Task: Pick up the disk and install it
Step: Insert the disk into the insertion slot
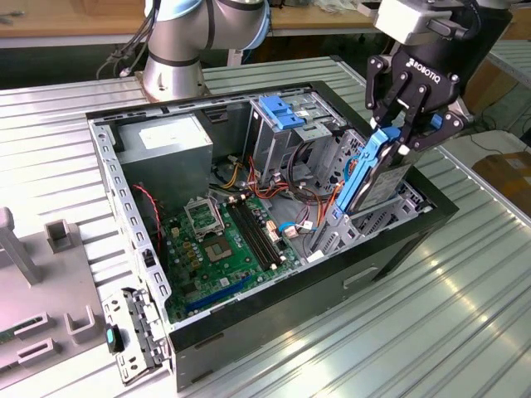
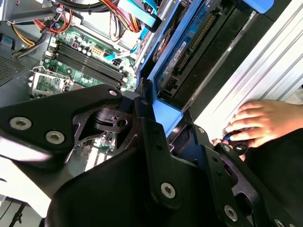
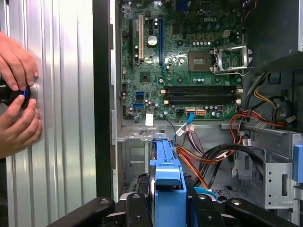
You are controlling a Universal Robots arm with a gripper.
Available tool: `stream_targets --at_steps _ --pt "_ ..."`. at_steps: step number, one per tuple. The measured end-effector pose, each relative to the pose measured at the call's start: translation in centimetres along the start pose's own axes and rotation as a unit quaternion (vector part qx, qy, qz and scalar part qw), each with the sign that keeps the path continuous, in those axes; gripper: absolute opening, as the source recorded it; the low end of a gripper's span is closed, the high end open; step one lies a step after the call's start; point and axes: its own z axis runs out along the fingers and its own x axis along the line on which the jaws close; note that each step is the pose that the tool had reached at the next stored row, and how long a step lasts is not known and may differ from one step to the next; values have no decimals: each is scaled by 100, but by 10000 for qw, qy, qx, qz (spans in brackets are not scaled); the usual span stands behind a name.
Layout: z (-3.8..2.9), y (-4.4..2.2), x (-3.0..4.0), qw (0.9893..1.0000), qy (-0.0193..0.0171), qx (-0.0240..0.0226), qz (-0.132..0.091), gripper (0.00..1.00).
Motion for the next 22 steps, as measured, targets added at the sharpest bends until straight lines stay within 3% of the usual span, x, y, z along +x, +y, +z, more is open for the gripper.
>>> stream_targets --at_steps 5,15,22 --pt "39 1 -2 10000 0 0 0 37" --pt "56 1 -3 10000 0 0 0 37" --pt "112 2 -5 10000 0 0 0 37"
